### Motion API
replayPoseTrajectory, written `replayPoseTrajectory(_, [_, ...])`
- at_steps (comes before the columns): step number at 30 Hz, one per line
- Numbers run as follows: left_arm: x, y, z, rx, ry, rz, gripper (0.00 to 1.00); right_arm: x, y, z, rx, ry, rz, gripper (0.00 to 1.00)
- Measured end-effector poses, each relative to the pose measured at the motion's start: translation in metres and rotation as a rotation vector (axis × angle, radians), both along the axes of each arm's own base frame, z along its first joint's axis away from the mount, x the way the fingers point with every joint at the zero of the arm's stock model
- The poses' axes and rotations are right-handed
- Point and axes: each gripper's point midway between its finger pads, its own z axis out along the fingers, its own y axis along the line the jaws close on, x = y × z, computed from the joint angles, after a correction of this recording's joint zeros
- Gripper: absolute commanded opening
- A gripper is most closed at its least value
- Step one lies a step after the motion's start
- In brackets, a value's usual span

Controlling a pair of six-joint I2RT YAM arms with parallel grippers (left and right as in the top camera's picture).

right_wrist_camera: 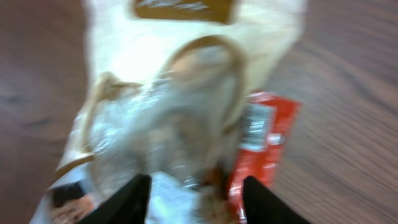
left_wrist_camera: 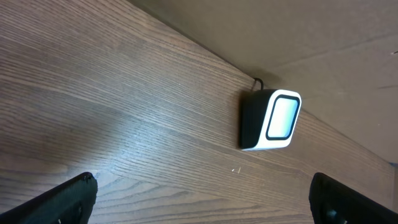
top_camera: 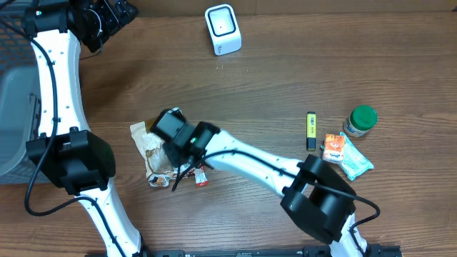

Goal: Scan the item barcode
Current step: 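Move the right gripper left over the red sachet, then lower the right gripper toward the red sachet beside the PanTree bag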

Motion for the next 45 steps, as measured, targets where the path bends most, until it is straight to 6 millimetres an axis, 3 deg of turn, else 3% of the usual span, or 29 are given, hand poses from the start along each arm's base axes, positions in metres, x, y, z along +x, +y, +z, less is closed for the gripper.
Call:
replayPoseTrajectory(3, [0.0,0.0,0.0,0.0,0.0,0.0,1.0,0.013,-0.017,-0.002,-0.021,0.016,-0.06,0.16])
replayPoseTrajectory(5, [0.0,0.0,0.0,0.0,0.0,0.0,1.0,0.021,-0.032,-0.005,-0.038,0.037,-0.118,0.11])
replayPoseTrajectory(9, [0.0,0.0,0.0,0.0,0.0,0.0,1.0,0.025,-0.048,-0.009,-0.062,0.071,-0.177,0.08])
replayPoseTrajectory(14, [0.0,0.0,0.0,0.0,0.0,0.0,1.0,0.015,-0.043,-0.01,-0.049,0.107,-0.167,0.08])
replayPoseTrajectory(24, [0.0,0.0,0.0,0.0,0.0,0.0,1.0,-0.013,-0.021,-0.01,-0.016,0.16,-0.102,0.1])
replayPoseTrajectory(29, [0.0,0.0,0.0,0.0,0.0,0.0,1.0,-0.02,-0.011,-0.008,0.008,0.168,-0.077,0.18])
replayPoseTrajectory(33, [0.0,0.0,0.0,0.0,0.0,0.0,1.0,-0.022,-0.006,-0.007,0.023,0.171,-0.071,0.35])
replayPoseTrajectory(39, [0.0,0.0,0.0,0.0,0.0,0.0,1.0,-0.023,-0.005,-0.017,0.036,0.168,-0.063,0.38])
replayPoseTrajectory(45, [0.0,0.0,0.0,0.0,0.0,0.0,1.0,-0.036,-0.001,-0.027,0.071,0.231,-0.034,0.43])
